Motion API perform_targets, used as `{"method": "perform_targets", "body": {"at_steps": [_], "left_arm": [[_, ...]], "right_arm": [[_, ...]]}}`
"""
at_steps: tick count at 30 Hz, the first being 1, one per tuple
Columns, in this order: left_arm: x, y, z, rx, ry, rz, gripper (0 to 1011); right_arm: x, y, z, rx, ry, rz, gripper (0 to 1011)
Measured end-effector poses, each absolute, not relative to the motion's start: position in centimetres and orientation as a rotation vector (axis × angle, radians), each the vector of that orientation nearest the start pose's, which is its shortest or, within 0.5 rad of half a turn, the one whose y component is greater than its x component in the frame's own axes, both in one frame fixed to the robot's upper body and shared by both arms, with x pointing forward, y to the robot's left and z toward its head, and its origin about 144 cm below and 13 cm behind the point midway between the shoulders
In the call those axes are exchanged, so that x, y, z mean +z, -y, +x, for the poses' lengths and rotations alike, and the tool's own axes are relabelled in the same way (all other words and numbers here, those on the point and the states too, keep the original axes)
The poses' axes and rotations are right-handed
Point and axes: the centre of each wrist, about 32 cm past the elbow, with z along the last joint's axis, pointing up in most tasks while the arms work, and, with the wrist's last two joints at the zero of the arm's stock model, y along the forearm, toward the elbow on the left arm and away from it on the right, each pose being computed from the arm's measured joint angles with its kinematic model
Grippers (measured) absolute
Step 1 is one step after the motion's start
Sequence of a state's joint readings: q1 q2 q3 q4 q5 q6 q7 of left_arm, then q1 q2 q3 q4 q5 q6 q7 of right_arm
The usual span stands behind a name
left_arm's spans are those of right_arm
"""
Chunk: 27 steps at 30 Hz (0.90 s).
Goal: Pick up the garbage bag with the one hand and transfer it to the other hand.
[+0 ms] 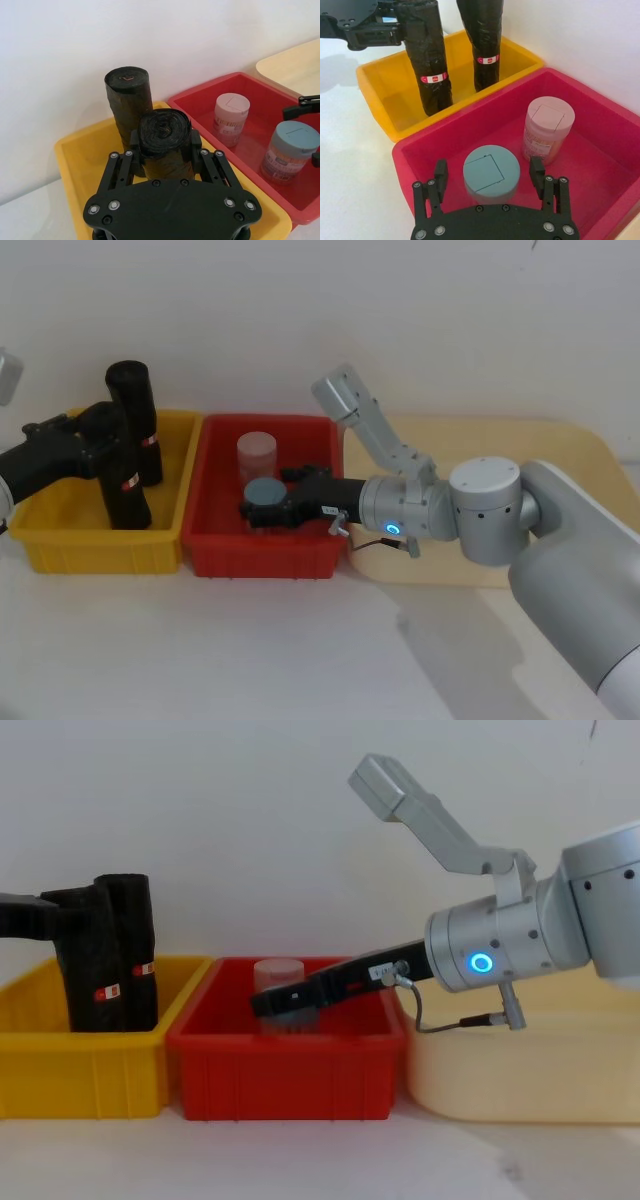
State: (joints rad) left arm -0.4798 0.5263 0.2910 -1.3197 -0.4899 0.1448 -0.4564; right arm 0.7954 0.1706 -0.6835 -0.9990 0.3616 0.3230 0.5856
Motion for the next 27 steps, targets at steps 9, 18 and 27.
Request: {"method": "perform_targets", "body": {"at_steps": [9,18,27], "left_arm": [[124.95,-33.9,57.17,1.011,0.039,0.11,519],[124.95,-33.9,57.17,1.011,0.039,0.11,519],[124.95,-33.9,57.17,1.011,0.039,0.11,519]], "right_arm": [[124.27,13.83,63.21,-0.576,-0.081,-0.36,992],[124.18,13.83,63.27,-0.578,-0.079,-0.363,751],[124.15,13.85,63.31,-0.58,-0.079,-0.363,655]]}}
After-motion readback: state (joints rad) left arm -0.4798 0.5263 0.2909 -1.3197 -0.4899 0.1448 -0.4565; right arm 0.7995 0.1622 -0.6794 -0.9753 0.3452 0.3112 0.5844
